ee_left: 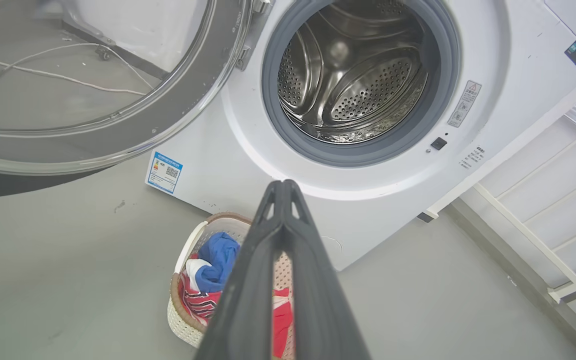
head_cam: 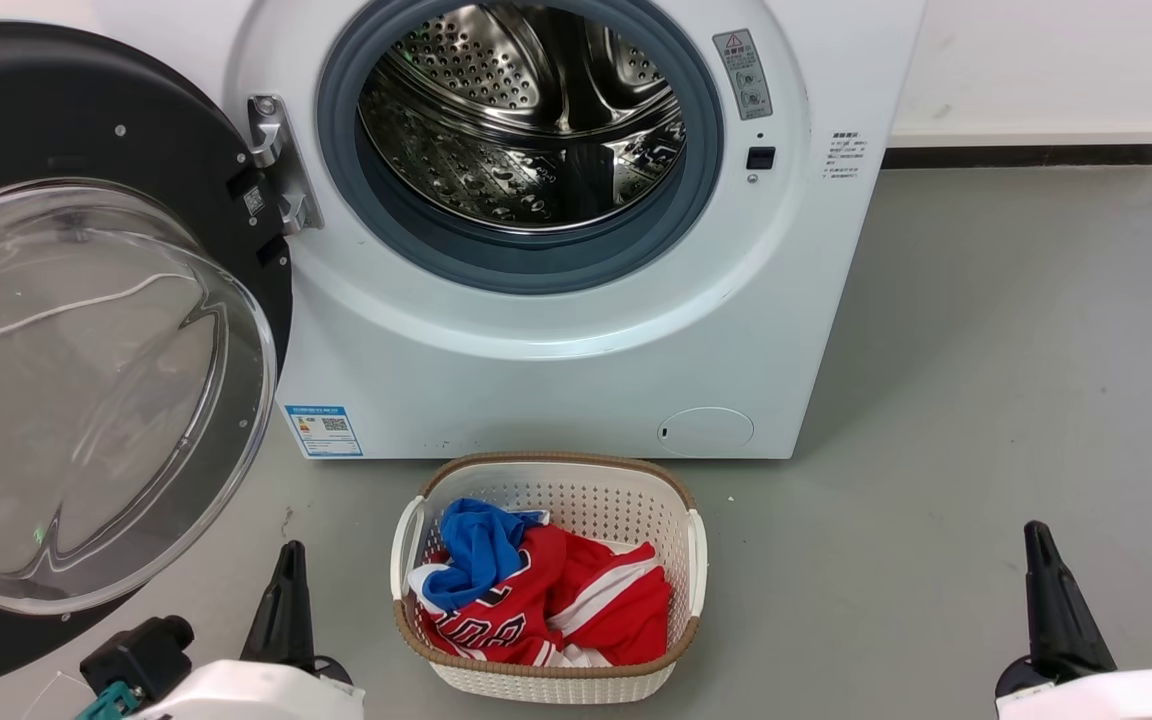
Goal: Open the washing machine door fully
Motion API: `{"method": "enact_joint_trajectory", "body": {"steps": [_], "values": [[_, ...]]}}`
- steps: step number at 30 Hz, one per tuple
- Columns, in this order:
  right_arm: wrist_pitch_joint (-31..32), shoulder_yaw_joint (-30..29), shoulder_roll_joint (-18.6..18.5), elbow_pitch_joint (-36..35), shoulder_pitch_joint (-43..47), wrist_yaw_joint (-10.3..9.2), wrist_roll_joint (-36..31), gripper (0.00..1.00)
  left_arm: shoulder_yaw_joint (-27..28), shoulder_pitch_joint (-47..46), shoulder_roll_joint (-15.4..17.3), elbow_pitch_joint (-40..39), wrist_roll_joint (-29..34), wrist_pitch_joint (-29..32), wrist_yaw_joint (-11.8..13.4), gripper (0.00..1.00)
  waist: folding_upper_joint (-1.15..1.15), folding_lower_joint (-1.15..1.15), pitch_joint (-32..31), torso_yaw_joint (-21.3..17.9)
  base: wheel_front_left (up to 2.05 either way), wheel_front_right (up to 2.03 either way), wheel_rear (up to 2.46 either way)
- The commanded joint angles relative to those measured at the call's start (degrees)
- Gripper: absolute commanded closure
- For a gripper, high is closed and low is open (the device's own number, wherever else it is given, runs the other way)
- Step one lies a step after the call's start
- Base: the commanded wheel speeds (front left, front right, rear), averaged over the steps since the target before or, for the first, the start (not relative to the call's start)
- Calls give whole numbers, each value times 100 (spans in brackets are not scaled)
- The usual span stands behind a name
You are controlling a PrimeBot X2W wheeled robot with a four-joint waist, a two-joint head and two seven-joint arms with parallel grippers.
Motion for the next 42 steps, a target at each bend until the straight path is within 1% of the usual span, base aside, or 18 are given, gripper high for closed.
{"method": "enact_joint_trajectory", "body": {"steps": [1, 20, 42], "values": [[32, 3, -59, -31, -167, 0, 208, 100, 22, -184, 1, -53, -203, 42, -25, 100, 0, 0, 2, 0, 0, 0, 0], [376, 20, -94, 270, -483, 0, 1776, 100, 155, -393, 0, 100, -1784, 423, -133, 100, 0, 0, 29, 4, 0, 0, 0], [728, -2, -100, 559, -769, 0, 3225, 100, 278, -591, -2, 254, -3280, 791, -233, 100, 0, 0, 60, 8, 0, 0, 0]]}}
